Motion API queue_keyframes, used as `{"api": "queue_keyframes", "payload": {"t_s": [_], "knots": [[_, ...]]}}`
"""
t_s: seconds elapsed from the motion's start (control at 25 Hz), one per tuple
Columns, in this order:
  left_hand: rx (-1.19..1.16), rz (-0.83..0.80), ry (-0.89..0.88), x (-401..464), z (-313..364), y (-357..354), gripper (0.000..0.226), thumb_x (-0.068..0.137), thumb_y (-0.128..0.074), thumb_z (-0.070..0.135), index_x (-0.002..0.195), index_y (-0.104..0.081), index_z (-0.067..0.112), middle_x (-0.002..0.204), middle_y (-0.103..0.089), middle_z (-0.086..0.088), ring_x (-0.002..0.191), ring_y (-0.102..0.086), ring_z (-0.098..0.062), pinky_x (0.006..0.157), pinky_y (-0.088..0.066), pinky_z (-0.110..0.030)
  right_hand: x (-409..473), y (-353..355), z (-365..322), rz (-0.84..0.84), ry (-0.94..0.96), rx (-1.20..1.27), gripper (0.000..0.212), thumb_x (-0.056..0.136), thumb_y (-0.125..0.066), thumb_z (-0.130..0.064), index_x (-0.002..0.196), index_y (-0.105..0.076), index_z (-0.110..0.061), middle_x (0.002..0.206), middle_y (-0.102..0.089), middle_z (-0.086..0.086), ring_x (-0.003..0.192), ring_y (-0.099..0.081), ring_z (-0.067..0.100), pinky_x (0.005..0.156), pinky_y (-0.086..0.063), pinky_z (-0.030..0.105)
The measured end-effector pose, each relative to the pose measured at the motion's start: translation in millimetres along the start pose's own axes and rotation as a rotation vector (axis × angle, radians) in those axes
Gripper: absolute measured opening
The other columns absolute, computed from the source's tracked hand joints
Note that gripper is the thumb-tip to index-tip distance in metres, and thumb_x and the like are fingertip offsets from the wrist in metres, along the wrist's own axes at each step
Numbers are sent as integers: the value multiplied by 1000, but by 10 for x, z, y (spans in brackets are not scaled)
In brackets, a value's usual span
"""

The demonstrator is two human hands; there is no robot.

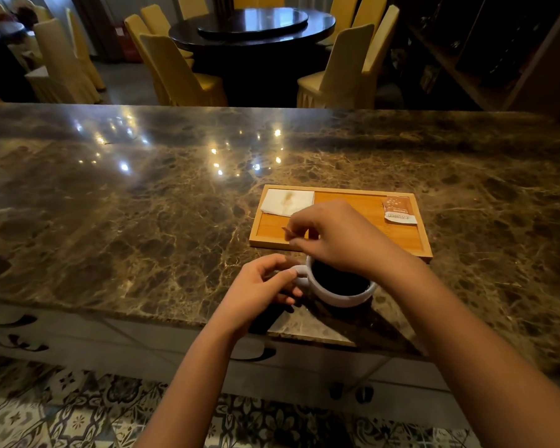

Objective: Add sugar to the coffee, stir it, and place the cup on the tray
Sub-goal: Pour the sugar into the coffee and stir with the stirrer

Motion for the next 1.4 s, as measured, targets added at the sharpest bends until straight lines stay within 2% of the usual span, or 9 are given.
{"api": "queue_keyframes", "payload": {"t_s": [0.08, 0.24, 0.4, 0.64, 0.84, 0.96, 1.12, 1.28, 1.4], "knots": [[0, -23, 14, 25, 11, 5, 14, 89, -53, 11, 96, -66, 10, 81, -68, -5, 70, -65, -15, 60, -55, -22, -70, 168, 135, 91, -65, 86, 4, 80, -66, -17, 82, -70, -18, 82, -67, -8, 66, -52, -5, 62, -41, 8], [5, -58, 20, 51, 15, -3, 15, 89, -53, 11, 96, -65, 5, 81, -68, -6, 68, -65, -13, 61, -55, -21, -316, 445, 529, 200, -241, 257, 5, 82, -65, -17, 83, -70, -16, 76, -70, -3, 70, -65, 9, 67, -53, 29], [41, -108, 12, 49, 19, -7, 18, 90, -51, 12, 97, -61, -1, 71, -69, -1, 66, -65, -12, 60, -55, -19, -584, 565, 722, 239, -284, 397, 11, 86, -58, -12, 88, -69, -13, 83, -71, 5, 77, -69, 14, 65, -57, 25], [42, -107, -2, 44, 24, -17, 18, 91, -49, 10, 97, -60, -1, 69, -71, 4, 65, -65, -9, 61, -54, -18, -963, 590, 635, 317, -262, 356, 17, 83, -59, -11, 92, -65, -24, 84, -68, -7, 75, -67, 2, 62, -53, 12], [58, -96, -6, 35, 32, -22, 16, 91, -48, 10, 95, -61, 1, 69, -71, 5, 65, -65, -8, 61, -54, -17, -1023, 303, 474, 290, -202, 540, 18, 81, -61, -8, 86, -69, -22, 82, -70, -5, 73, -68, 4, 59, -54, 14], [59, -100, -5, 39, 29, -27, 17, 91, -48, 10, 96, -61, 1, 69, -71, 5, 64, -65, -7, 61, -54, -17, -930, 153, 494, 452, -214, 667, 15, 83, -59, -3, 87, -69, -13, 86, -70, 8, 75, -69, 11, 61, -57, 20], [49, -94, -1, 31, 18, -26, 17, 91, -48, 10, 96, -61, 0, 69, -71, 4, 64, -65, -7, 61, -54, -17, -943, 245, 492, 567, -131, 328, 11, 86, -57, -14, 87, -68, -13, 82, -66, -4, 73, -64, 9, 64, -54, 22], [62, -97, -13, 30, 18, -17, 18, 90, -48, 11, 97, -62, 1, 71, -71, 4, 66, -65, -8, 62, -54, -18, -1016, 320, 437, 462, -104, 139, 13, 87, -50, -20, 88, -62, -15, 81, -61, -3, 74, -61, 13, 60, -51, 27], [57, -97, -17, 33, 13, -22, 19, 90, -48, 11, 98, -62, 0, 71, -71, 3, 66, -65, -9, 62, -54, -19, -1060, 338, 403, 418, -117, 155, 13, 87, -48, -22, 84, -60, -17, 78, -61, -6, 72, -60, 10, 59, -49, 23]]}}
Point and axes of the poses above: each hand's wrist, its own x-axis towards the middle knuckle, its own y-axis out of the back of the hand, z = x × y, the point moved 5 cm from there along x, towards the middle knuckle
